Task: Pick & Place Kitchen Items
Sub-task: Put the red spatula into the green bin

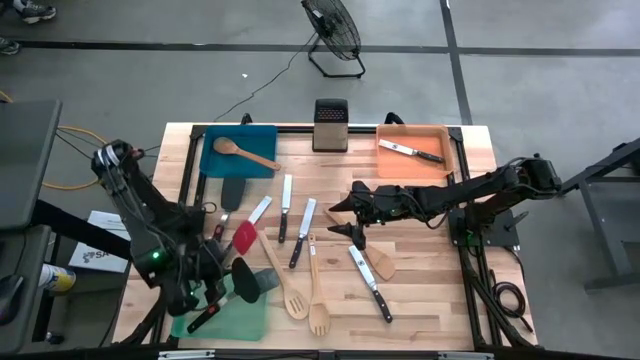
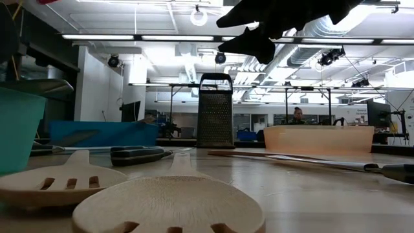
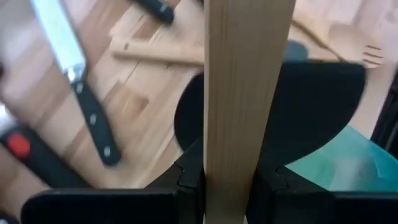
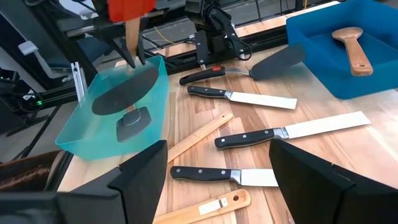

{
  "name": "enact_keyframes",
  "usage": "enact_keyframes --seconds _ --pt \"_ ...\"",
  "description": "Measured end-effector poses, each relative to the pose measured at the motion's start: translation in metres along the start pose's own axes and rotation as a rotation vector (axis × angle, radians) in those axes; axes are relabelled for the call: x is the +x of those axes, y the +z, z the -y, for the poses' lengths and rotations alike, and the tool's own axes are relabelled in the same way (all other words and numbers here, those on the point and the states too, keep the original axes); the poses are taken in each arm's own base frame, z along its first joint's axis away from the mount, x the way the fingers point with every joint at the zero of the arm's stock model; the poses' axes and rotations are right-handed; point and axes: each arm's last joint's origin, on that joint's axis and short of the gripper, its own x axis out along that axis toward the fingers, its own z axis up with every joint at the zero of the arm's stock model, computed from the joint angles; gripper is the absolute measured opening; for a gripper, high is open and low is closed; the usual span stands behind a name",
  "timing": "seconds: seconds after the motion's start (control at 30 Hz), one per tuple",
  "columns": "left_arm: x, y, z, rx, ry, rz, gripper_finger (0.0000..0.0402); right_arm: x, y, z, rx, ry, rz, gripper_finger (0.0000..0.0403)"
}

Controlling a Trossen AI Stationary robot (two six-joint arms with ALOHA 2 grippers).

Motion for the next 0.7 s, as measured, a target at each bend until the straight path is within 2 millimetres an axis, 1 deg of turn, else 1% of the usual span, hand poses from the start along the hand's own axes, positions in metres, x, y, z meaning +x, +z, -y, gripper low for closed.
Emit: enact_keyframes --seconds 0.27,0.37,0.47,0.7 --pt "-0.004 -0.023 0.001 -0.167 0.003 -0.043 0.0061 0.0 -0.001 0.0 -0.006 0.0 -0.005 0.0275" --pt "-0.001 -0.03 0.002 -0.175 0.034 -0.076 0.0061 0.0 -0.001 0.0 -0.014 0.0 -0.006 0.0275" --pt "0.006 -0.036 0.001 -0.178 0.083 -0.123 0.0061 0.0 -0.001 0.0 -0.023 0.0 -0.006 0.0275" --pt "0.019 -0.047 -0.001 -0.152 0.146 -0.165 0.0061 0.0 -0.001 0.0 -0.024 -0.001 -0.006 0.0275"
